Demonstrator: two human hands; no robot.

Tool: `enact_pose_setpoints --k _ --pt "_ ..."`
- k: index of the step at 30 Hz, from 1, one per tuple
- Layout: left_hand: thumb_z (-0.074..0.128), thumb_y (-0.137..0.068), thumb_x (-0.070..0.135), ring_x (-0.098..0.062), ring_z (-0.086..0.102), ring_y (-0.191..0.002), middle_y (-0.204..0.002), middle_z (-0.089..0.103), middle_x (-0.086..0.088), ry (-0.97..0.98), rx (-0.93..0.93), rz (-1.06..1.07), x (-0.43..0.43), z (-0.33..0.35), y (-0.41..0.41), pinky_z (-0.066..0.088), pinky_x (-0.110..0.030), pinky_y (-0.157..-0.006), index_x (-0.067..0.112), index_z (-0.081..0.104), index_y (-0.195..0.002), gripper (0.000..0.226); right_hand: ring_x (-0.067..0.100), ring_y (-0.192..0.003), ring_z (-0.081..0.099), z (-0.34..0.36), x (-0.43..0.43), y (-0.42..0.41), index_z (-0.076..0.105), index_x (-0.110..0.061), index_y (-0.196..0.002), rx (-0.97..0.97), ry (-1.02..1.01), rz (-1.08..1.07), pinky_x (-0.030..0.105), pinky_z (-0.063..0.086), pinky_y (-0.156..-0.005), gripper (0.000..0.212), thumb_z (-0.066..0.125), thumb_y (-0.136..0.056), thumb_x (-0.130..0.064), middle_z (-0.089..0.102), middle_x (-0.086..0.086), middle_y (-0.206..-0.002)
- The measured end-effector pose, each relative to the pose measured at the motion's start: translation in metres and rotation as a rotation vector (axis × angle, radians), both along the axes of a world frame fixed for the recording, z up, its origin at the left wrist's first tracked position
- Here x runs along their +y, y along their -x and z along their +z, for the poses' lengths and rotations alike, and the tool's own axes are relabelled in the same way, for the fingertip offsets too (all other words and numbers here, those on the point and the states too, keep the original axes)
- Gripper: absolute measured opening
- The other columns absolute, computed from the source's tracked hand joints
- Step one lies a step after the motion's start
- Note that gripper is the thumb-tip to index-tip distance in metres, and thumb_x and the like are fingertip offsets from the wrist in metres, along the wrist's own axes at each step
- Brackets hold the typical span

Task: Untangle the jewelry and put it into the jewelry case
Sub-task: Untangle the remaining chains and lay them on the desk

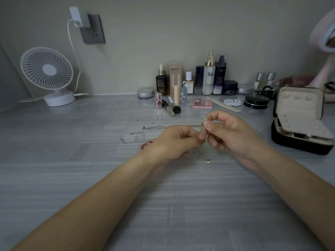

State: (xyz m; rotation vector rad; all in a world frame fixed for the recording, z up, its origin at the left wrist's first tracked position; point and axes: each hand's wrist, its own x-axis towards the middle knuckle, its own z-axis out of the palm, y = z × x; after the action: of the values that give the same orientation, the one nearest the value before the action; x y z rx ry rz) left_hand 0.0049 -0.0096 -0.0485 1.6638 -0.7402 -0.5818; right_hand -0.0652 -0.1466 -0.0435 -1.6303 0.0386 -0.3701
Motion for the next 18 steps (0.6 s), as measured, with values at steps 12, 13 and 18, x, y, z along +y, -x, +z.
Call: enact_pose_setpoints --k 12,13,18 --pt "0.054 -0.087 0.007 -0.009 0.055 -0.067 -0.069 0.062 0.001 0.159 0.195 0.110 0.0002 0.0083 -0.0038 0.037 -0.023 -0.058 0.013 0.057 -0.072 0.017 0.008 -0.042 0.038 -0.0016 -0.0031 -0.0013 0.054 -0.022 -0.078 0.060 0.065 -0.072 0.017 0.028 -0.040 0.013 0.054 -0.091 -0.020 0.056 -0.003 -0.051" --pt "0.054 -0.087 0.007 -0.010 0.056 -0.065 -0.069 0.061 0.001 0.164 0.205 0.116 -0.0001 0.0084 -0.0037 0.036 -0.023 -0.057 0.013 0.057 -0.072 0.017 0.008 -0.042 0.037 -0.0016 -0.0028 -0.0013 0.054 -0.021 -0.079 0.055 0.062 -0.073 0.017 0.027 -0.040 0.013 0.054 -0.091 -0.019 0.055 -0.003 -0.051" --pt "0.052 -0.091 0.010 -0.010 0.058 -0.062 -0.065 0.064 0.003 0.188 0.236 0.121 0.0004 0.0086 -0.0040 0.037 -0.023 -0.056 0.014 0.056 -0.076 0.016 0.007 -0.041 0.034 -0.0015 -0.0030 -0.0015 0.053 -0.018 -0.079 0.020 0.016 -0.066 0.016 0.026 -0.041 0.012 0.053 -0.091 -0.016 0.050 -0.005 -0.047"
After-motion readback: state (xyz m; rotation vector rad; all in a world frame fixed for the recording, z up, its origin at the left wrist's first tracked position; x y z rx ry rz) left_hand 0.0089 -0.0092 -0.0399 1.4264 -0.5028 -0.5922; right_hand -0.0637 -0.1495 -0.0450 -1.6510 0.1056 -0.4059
